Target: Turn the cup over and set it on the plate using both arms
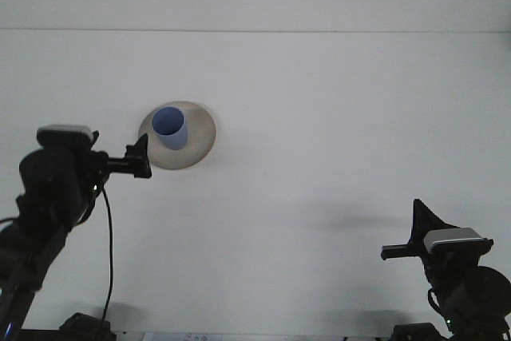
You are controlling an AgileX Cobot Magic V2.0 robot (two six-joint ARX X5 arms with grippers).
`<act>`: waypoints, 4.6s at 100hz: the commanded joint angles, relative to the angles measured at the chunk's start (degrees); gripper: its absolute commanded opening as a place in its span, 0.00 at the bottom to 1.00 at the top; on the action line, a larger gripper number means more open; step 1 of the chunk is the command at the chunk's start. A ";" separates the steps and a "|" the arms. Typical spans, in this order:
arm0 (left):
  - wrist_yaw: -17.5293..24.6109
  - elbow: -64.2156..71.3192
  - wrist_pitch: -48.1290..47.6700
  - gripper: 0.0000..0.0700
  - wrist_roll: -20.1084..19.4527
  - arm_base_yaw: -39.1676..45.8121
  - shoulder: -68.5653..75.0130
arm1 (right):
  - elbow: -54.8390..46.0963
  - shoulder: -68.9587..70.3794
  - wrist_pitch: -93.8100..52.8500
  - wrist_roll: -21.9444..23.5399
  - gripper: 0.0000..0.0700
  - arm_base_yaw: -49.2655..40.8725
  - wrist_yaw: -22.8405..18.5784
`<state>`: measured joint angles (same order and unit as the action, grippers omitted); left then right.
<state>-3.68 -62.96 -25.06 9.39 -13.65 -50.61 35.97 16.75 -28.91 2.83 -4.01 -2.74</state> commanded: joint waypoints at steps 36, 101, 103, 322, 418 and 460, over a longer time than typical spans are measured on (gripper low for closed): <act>0.09 26.49 3.67 0.04 -2.97 -1.09 26.32 | 0.35 0.17 0.57 0.37 0.00 0.09 0.20; 0.09 26.49 4.17 0.02 -3.32 -1.09 28.37 | 0.35 0.17 0.59 0.37 0.00 0.09 0.20; 0.09 26.49 4.20 0.02 -3.32 -1.09 28.37 | 0.35 0.17 0.59 0.37 0.00 0.09 0.20; 2.69 62.14 37.07 0.02 -6.34 7.26 50.42 | -3.96 -2.60 6.78 0.15 0.00 0.00 0.20; 2.69 62.14 37.11 0.02 -6.34 7.26 50.42 | -35.23 -16.68 40.44 0.00 0.00 0.22 0.20; 2.69 62.14 37.11 0.02 -6.34 7.26 50.42 | -35.23 -16.68 40.46 0.00 0.00 0.22 0.20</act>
<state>-1.21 -1.91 11.25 2.52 -6.39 -0.27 0.84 0.14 11.00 2.81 -3.75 -2.68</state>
